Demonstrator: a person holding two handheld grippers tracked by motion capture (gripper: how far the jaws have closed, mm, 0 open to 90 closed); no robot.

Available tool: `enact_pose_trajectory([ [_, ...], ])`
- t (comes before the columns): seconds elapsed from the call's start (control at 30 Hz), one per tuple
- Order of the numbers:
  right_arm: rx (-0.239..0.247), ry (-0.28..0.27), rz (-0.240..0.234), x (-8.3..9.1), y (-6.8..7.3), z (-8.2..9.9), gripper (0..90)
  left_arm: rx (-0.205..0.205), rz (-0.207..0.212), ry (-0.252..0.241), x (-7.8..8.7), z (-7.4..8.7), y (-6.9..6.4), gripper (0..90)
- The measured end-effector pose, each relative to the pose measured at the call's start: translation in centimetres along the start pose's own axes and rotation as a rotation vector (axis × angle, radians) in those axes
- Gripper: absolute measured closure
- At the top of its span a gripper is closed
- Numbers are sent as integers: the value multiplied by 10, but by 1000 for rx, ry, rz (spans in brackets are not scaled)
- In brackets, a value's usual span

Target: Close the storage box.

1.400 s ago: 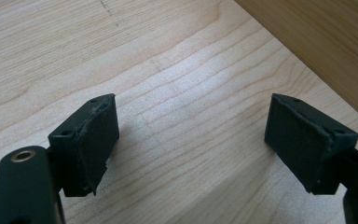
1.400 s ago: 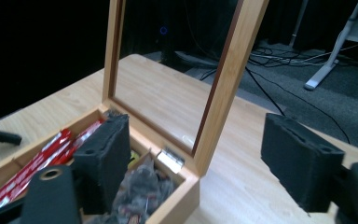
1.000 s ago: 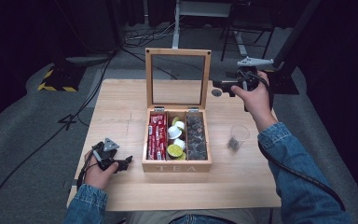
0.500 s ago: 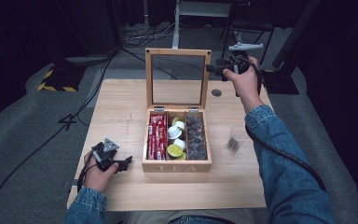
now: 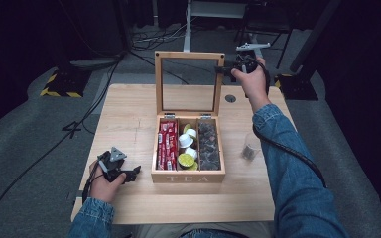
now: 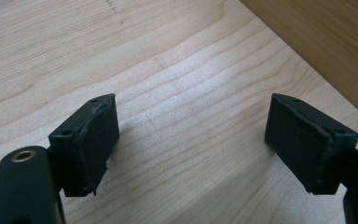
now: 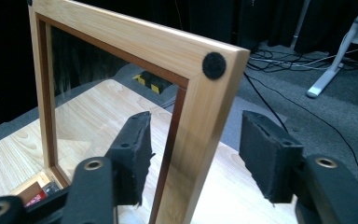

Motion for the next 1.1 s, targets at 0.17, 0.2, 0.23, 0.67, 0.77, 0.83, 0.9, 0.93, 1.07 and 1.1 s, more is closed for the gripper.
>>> enact_pose_trajectory([
  [0.17, 13, 4, -7, -9, 3, 2, 514, 0, 0, 0, 0, 0, 0, 180],
  [0.2, 9, -1, -11, -11, 3, 2, 516, 0, 0, -1, 0, 0, 0, 180],
  [0.23, 9, -4, -14, -12, 4, 1, 519, 0, 0, 0, 0, 0, 0, 180],
  [0.67, -11, -27, -12, -14, 4, 1, 538, 1, -2, 2, 0, 0, 0, 179],
  [0.77, -10, -30, -12, -11, 5, 0, 548, 2, -3, 1, 0, 0, 0, 179],
  [0.83, -10, -33, -14, -10, 6, 0, 552, 2, -3, 1, 0, 0, 0, 180],
  [0.9, -4, -33, -11, -8, 8, -1, 556, 2, -2, 2, 0, 0, 0, 179],
  [0.93, -1, -33, -12, -7, 8, -1, 557, 2, -2, 1, 0, 0, 0, 180],
  [1.07, 20, -31, -11, 0, 13, -3, 570, 2, -2, 1, 0, 0, 0, 179],
  [1.1, 25, -31, -14, 2, 15, -4, 574, 2, -2, 2, 0, 0, 0, 179],
])
Point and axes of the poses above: each handheld gripper's, and its own axes: x roughly backward along the jaws, z roughly out of its underside, y roughly to its left, the point moved 7 cm from there along -x, roughly forward along the jaws, and after that the axes turned 11 degrees about -y, right-handed, at the moved point
